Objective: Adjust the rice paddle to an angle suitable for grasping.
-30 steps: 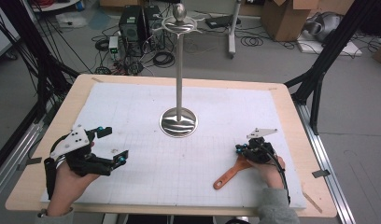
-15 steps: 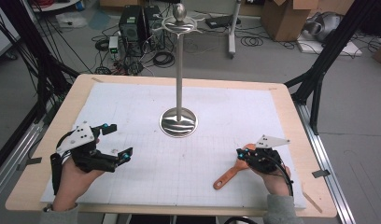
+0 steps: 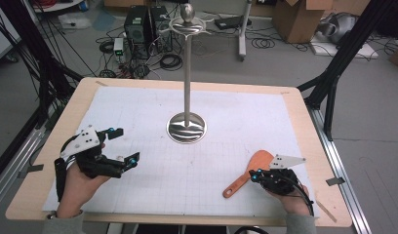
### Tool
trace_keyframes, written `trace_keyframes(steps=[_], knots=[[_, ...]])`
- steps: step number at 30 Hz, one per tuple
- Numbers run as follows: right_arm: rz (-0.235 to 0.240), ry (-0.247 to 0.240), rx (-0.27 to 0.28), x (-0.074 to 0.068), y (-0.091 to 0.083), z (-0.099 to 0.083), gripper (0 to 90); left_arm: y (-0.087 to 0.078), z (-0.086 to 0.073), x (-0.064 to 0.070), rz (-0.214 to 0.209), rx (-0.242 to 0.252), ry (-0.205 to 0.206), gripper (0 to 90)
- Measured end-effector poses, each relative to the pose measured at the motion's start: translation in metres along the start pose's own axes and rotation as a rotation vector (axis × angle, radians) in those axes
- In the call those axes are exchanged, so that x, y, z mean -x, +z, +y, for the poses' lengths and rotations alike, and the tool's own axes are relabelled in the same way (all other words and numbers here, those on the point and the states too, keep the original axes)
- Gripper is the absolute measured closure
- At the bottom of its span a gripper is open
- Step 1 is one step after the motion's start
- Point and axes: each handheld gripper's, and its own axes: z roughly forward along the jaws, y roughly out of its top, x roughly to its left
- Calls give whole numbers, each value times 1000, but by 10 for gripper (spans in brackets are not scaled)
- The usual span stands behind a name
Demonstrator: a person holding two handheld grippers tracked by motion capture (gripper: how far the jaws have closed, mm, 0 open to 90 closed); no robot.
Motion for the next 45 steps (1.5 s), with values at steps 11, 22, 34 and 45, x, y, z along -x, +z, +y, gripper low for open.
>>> trace_keyframes(steps=[11,22,34,45], knots=[[94,-42,-55,-3,12,-7,896,2,0,0,0,-3,2,17],[72,-58,-74,-10,29,8,896,-7,-1,1,14,0,3,17],[30,-36,-87,-9,49,26,896,-25,-5,0,58,-2,1,17],[-2,-19,-77,-3,66,40,895,-39,-9,0,85,-9,0,18]])
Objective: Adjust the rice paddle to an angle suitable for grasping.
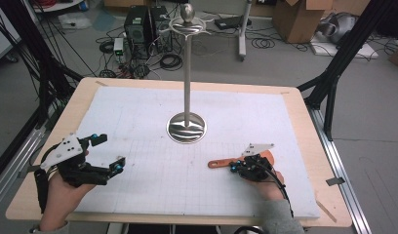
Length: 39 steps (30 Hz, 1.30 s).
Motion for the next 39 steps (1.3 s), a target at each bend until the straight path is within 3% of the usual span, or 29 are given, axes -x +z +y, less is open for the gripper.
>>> trace_keyframes(steps=[7,9,11,16,23,27,33,39], knots=[[-3,0,2,3,5,8,896,-8,-3,0,18,-6,-5,17],[-3,4,48,5,-2,12,896,-10,-4,0,22,-5,-5,17],[-22,13,87,11,-11,17,896,-11,-6,0,22,-12,-4,17],[-81,39,109,29,-19,22,896,-17,-9,0,36,-22,-6,17],[-175,52,30,46,-6,27,896,-28,-15,-2,66,-30,-13,17],[-204,70,-10,55,1,23,896,-32,-17,-2,73,-35,-18,18],[-233,92,9,62,0,22,896,-39,-17,-1,80,-26,-20,18],[-270,110,-27,69,5,18,896,-42,-19,-1,87,-24,-26,17]])
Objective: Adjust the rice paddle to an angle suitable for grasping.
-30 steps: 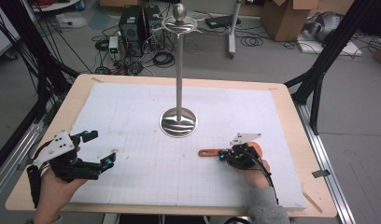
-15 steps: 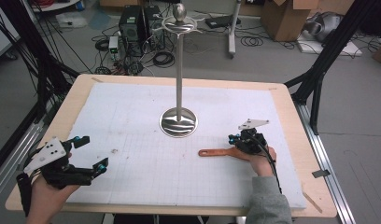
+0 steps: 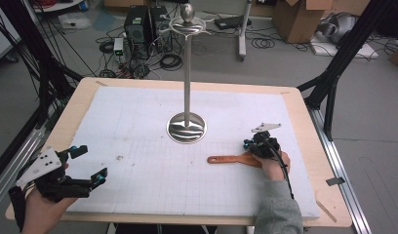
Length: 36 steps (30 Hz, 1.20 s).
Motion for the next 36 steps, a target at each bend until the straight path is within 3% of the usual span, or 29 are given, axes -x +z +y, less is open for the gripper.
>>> trace_keyframes(steps=[4,9,22,36], knots=[[-39,32,-5,4,-1,-2,896,-2,0,-2,7,4,-4,17],[-41,29,-13,6,-4,-5,899,1,0,-1,3,3,-3,17],[-2,10,-28,5,-24,-23,899,25,8,0,-47,7,9,17],[58,-40,-44,-11,-52,-49,899,65,19,11,-136,4,28,17]])
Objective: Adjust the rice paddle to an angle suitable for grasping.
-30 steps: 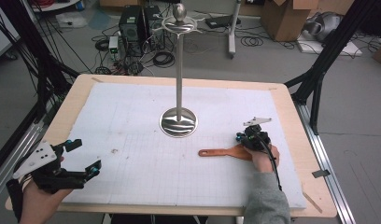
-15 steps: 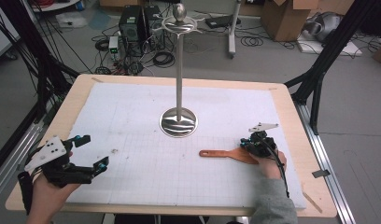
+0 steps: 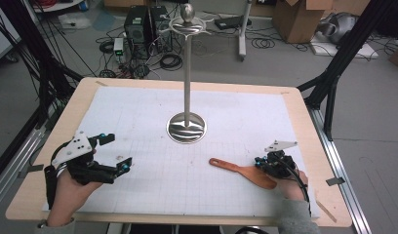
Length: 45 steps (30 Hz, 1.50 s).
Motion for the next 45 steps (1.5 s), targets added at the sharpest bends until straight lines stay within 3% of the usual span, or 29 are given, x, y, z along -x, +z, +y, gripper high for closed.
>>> trace_keyframes(steps=[5,24,27,33,38,45], knots=[[16,3,1,-7,-6,-7,899,9,3,1,-22,-1,10,17],[91,-100,-57,-40,-17,-9,899,23,7,2,-51,8,9,17],[97,-96,-28,-40,-20,-6,898,22,7,2,-49,8,11,17],[101,-164,27,-50,-28,8,890,18,7,1,-40,7,11,17],[127,-221,43,-61,-26,19,669,12,7,1,-27,15,10,17],[135,-225,36,-68,-17,30,372,3,4,-1,-10,15,6,17]])
